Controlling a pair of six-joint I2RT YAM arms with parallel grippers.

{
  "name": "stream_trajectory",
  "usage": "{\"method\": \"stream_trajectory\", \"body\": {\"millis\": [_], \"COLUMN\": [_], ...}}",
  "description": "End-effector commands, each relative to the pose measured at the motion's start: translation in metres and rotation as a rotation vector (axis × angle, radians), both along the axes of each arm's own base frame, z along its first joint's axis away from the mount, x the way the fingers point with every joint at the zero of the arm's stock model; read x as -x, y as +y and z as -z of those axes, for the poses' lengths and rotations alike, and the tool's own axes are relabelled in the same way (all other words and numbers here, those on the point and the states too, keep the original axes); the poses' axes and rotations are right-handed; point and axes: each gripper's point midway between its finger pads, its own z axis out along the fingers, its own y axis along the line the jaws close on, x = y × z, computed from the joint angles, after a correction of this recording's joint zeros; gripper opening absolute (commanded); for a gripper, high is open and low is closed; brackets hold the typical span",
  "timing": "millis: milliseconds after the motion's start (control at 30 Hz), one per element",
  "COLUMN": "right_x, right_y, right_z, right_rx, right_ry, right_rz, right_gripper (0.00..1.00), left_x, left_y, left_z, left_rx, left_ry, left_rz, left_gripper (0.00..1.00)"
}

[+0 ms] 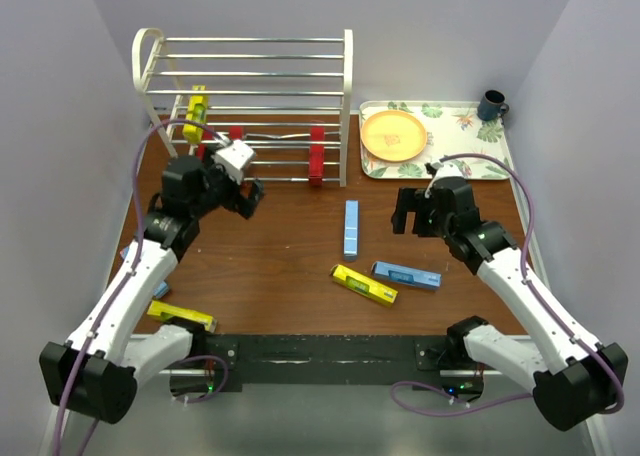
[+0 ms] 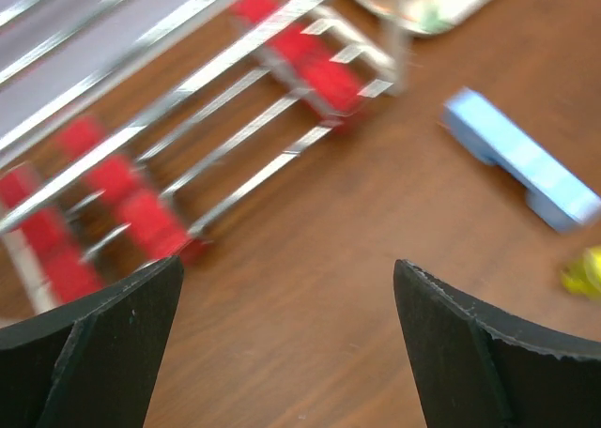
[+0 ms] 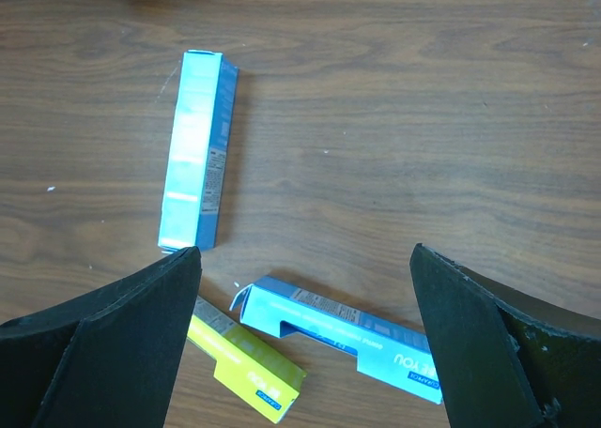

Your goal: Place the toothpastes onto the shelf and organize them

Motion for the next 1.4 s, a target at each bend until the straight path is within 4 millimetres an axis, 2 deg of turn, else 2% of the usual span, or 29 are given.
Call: {"method": "stream_trajectory", "body": {"millis": [0, 133, 167, 200, 267, 300, 467, 500, 667, 733, 833, 1000, 1167, 1367], "right_x": [-0.007, -0.006, -0.005, -0.005, -0.002, -0.002, 0.008, 0.009, 0.017, 0.019, 0.022, 0.025, 0.024, 0.025], "right_y": [0.002, -0.001, -0.002, -0.005, -0.011, -0.016, -0.029, -0.03, -0.036, -0.038, -0.039, -0.043, -0.044, -0.042], "right_z": [-0.028, -0.033, -0.034, -0.035, -0.04, -0.041, -0.051, -0.052, -0.05, -0.052, -0.055, -0.057, -0.059, -0.06], "right_rx": [-0.01, -0.007, -0.004, 0.003, 0.014, 0.026, 0.035, 0.036, 0.043, 0.039, 0.043, 0.066, 0.085, 0.08], "right_ry": [-0.069, -0.092, -0.098, -0.105, -0.119, -0.126, -0.157, -0.156, -0.144, -0.146, -0.149, -0.146, -0.145, -0.144], "right_rz": [-0.019, -0.005, -0.003, 0.007, 0.026, 0.047, 0.089, 0.096, 0.117, 0.121, 0.12, 0.119, 0.107, 0.094], "right_gripper": [0.98, 0.99, 0.99, 0.99, 0.98, 0.99, 0.99, 0.99, 0.99, 0.99, 0.99, 0.99, 0.99, 0.99], "left_x": [0.053, 0.079, 0.082, 0.094, 0.101, 0.111, 0.127, 0.134, 0.142, 0.14, 0.136, 0.129, 0.127, 0.129], "left_y": [-0.068, -0.118, -0.13, -0.149, -0.17, -0.182, -0.21, -0.213, -0.231, -0.239, -0.244, -0.244, -0.244, -0.246], "left_z": [0.02, 0.035, 0.044, 0.047, 0.062, 0.067, 0.104, 0.111, 0.136, 0.138, 0.151, 0.174, 0.196, 0.216], "left_rx": [-0.047, 0.004, 0.001, -0.011, -0.057, -0.097, -0.176, -0.212, -0.27, -0.263, -0.284, -0.325, -0.358, -0.372], "left_ry": [-0.032, 0.03, 0.055, 0.044, 0.057, 0.033, 0.088, 0.081, 0.076, 0.06, 0.071, 0.094, 0.138, 0.201], "left_rz": [0.415, 0.614, 0.653, 0.724, 0.799, 0.868, 1.06, 1.108, 1.179, 1.192, 1.206, 1.201, 1.212, 1.235], "left_gripper": [1.0, 1.0, 1.0, 1.0, 1.0, 1.0, 1.0, 1.0, 1.0, 1.0, 0.98, 0.97, 0.9, 0.76]}}
